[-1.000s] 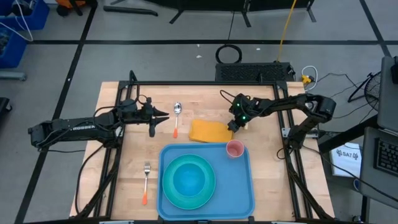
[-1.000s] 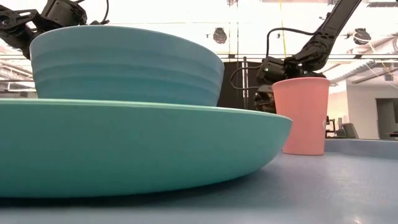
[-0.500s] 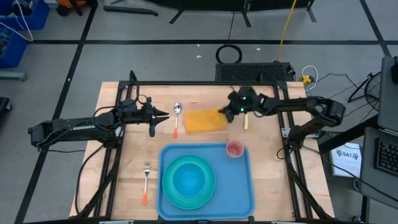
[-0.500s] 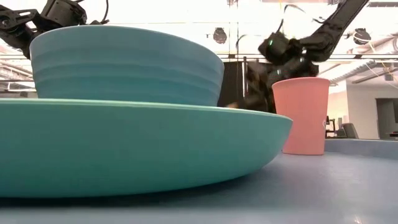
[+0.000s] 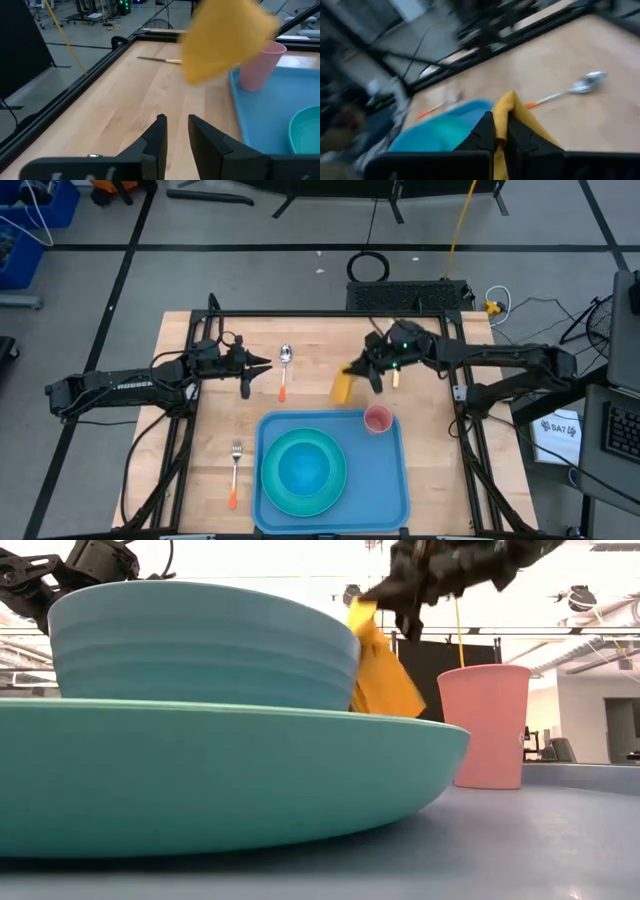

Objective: Set up tray
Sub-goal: Put the yellow napkin on the blue serving tray to the right of the light green plate

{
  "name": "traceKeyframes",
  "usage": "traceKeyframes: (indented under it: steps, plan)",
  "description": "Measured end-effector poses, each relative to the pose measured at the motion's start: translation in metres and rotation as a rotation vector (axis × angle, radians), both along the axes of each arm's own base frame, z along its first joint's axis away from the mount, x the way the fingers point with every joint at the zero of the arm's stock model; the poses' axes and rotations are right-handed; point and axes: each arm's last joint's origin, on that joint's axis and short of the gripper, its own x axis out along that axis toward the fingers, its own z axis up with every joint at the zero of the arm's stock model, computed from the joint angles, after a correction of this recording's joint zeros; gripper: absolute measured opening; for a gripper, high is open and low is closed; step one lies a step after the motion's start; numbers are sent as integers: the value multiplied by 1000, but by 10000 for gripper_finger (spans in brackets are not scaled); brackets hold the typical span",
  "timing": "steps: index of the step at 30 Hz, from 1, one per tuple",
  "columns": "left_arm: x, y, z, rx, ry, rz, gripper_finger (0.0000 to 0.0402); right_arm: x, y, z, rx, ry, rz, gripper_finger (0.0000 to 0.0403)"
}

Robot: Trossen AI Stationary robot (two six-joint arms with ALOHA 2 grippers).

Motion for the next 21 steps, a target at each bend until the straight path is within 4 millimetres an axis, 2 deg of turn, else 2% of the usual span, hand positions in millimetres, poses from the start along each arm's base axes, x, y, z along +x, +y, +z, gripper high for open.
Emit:
traceKeyframes:
  steps: [5,10,15,21]
  plan:
    - [0,0,0,-32,-7,11,81,7,40,15,-22,4,105,4]
    - [0,0,0,-46,-7,31,81,1,74,31,-35,-1,177,4]
    - [0,0,0,-55,-9,34,81,-13,104,32,-8,65,210,4]
    - [0,1,0,-60,-10,53,81,-21,141,30,55,101,276,4]
